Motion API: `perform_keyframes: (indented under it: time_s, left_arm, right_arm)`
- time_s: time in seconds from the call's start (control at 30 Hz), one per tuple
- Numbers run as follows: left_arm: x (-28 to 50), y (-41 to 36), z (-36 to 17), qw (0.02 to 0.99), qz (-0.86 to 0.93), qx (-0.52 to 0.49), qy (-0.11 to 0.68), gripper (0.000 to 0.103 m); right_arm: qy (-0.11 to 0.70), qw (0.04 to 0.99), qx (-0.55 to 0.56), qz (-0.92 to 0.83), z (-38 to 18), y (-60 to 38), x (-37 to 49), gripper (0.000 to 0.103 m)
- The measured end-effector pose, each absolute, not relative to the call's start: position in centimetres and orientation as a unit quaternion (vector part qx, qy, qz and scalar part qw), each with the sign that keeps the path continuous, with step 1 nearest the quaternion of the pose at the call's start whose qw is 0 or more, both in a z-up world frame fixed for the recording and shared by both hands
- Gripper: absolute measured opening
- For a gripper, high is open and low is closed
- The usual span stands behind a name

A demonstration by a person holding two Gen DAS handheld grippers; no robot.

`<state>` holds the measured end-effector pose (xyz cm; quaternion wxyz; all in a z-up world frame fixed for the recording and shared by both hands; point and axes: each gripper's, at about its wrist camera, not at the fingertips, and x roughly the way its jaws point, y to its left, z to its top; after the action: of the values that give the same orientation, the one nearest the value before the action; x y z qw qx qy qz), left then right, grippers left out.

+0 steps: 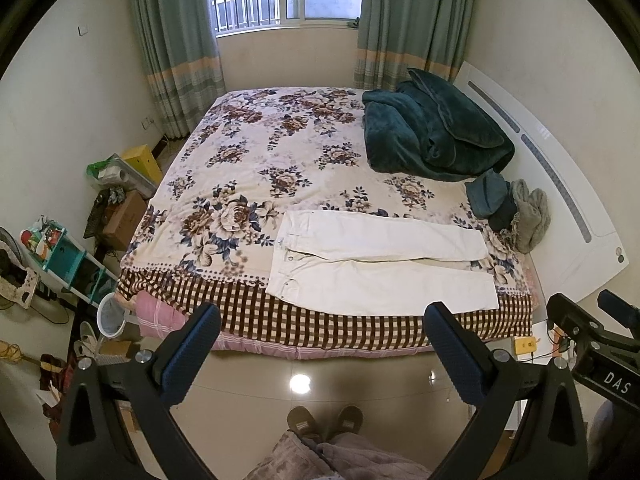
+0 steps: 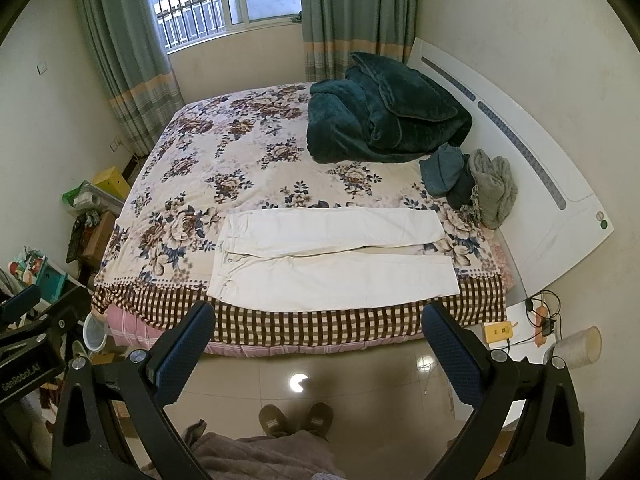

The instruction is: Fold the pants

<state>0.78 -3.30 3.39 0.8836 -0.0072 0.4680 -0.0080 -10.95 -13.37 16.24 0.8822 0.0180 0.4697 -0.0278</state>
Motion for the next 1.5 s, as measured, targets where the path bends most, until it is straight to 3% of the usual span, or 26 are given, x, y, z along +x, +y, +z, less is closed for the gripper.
perform_keyframes:
  time_s: [0.6, 1.07, 1.5]
  left_arm:
    - [3.4, -3.8, 1.7, 0.892, 0.036, -0.002, 0.451, 0.103]
    - [16.9, -6.7, -6.6, 0.866, 0.063, 0.017, 0.496, 0.103]
    - [37.2, -6.9, -16.4, 0.824, 0.045, 0.006, 0.565, 0.103]
  right_arm:
    - [0.471, 0.88, 0.032, -0.054, 12.7, -16.3, -6.3, 0.103]
    - [0.511, 0.852, 0.04, -0.109, 2.5, -24.4, 11.4, 0.103]
    - [0.565, 0.802, 0.074, -0.179, -9.4, -27.8, 34.6, 0.103]
